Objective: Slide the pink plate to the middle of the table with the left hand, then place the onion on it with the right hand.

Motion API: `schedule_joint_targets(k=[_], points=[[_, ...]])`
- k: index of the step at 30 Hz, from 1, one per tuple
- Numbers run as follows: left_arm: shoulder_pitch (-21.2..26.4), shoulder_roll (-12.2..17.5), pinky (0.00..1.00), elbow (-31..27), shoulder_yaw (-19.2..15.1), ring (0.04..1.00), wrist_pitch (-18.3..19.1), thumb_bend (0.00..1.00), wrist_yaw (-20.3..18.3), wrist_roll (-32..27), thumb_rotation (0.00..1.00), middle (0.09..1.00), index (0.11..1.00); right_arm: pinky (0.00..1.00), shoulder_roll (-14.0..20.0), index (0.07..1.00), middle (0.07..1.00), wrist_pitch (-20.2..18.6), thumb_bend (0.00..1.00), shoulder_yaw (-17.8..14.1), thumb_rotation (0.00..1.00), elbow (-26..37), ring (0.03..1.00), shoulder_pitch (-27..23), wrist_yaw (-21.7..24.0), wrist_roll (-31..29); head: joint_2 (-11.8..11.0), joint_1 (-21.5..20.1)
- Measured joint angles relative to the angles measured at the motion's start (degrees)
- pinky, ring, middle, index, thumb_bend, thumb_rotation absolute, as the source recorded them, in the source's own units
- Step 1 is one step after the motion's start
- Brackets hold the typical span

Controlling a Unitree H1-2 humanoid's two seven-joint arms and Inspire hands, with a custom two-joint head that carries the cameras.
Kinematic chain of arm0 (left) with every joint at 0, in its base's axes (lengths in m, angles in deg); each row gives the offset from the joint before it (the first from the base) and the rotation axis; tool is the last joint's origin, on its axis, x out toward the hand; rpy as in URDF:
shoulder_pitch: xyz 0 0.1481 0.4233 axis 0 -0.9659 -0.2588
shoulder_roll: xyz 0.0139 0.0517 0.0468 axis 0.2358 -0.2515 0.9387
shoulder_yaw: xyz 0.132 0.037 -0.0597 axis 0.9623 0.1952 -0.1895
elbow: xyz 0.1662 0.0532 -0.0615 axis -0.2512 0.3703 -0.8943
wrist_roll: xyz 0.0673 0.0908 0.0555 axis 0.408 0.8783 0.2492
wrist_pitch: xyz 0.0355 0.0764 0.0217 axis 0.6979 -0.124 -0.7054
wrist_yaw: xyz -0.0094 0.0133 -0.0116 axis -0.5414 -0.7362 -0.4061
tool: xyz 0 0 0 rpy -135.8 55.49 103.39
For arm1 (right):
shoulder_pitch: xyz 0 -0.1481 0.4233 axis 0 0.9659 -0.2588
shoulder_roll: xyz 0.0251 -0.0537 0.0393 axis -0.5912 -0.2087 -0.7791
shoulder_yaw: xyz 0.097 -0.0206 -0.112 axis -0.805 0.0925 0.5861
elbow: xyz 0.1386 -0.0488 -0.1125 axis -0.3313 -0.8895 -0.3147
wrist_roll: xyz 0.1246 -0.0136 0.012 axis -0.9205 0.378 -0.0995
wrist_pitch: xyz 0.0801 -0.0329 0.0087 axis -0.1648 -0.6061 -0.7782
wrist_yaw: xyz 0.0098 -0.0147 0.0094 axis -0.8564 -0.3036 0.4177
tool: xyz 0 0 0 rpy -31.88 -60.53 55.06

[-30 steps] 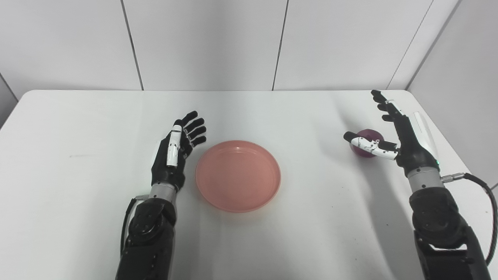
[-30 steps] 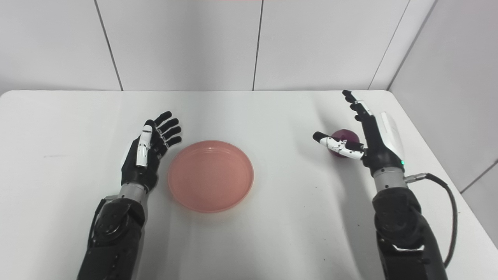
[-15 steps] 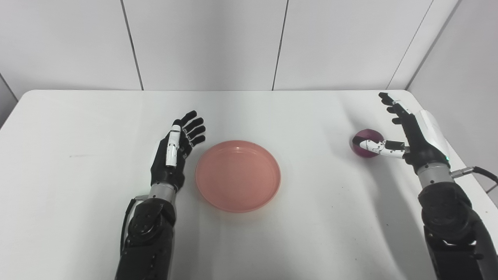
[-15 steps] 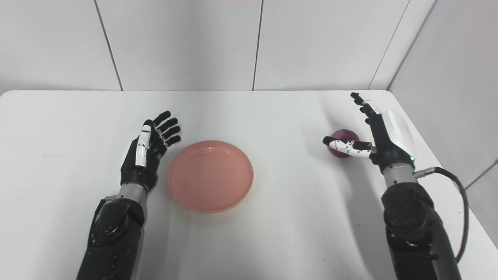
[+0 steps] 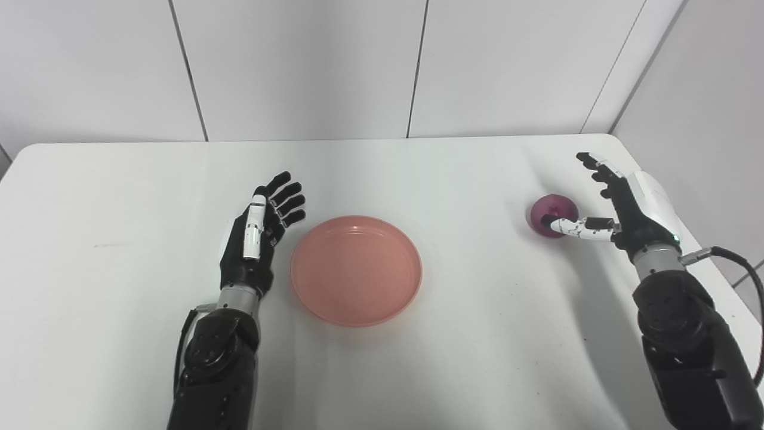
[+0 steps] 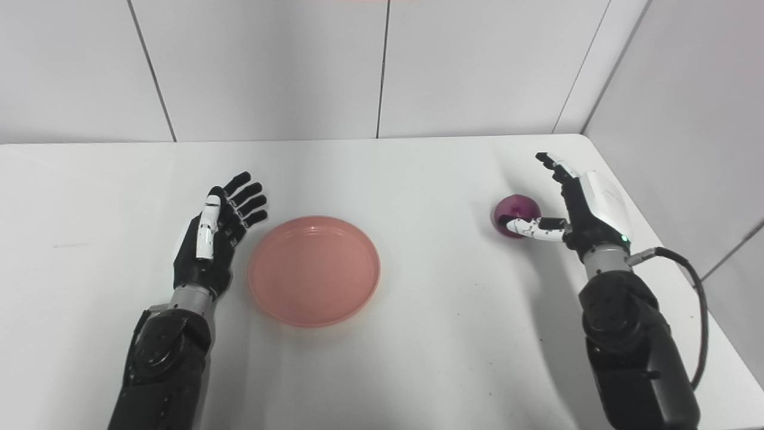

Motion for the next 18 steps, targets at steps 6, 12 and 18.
schedule_joint_targets(k=[6,12,18], points=[[-0.01,0.01,0.78,-0.07,-0.06,0.808,0.0,0.38,-0.04,0.01,1.0,0.813,0.794,0.73,0.35,0.894,0.883,-2.04,1.0,0.98,0.35,-0.37,0.839,-0.29,1.26,1.42,-0.26,-0.18],[-0.02,0.1,0.78,-0.02,-0.2,0.806,-0.01,0.38,-0.5,-0.01,1.0,0.811,0.791,0.76,0.34,0.897,0.89,-2.58,1.0,1.23,0.34,-2.0,0.857,-0.86,2.0,1.54,-0.18,-0.79],[-0.09,0.09,0.78,-0.23,-0.29,0.805,0.09,0.38,-0.54,-0.01,1.0,0.809,0.79,0.76,0.34,0.892,0.884,-2.59,1.0,1.66,0.34,-4.24,0.852,-1.44,2.13,1.29,0.0,-1.14]])
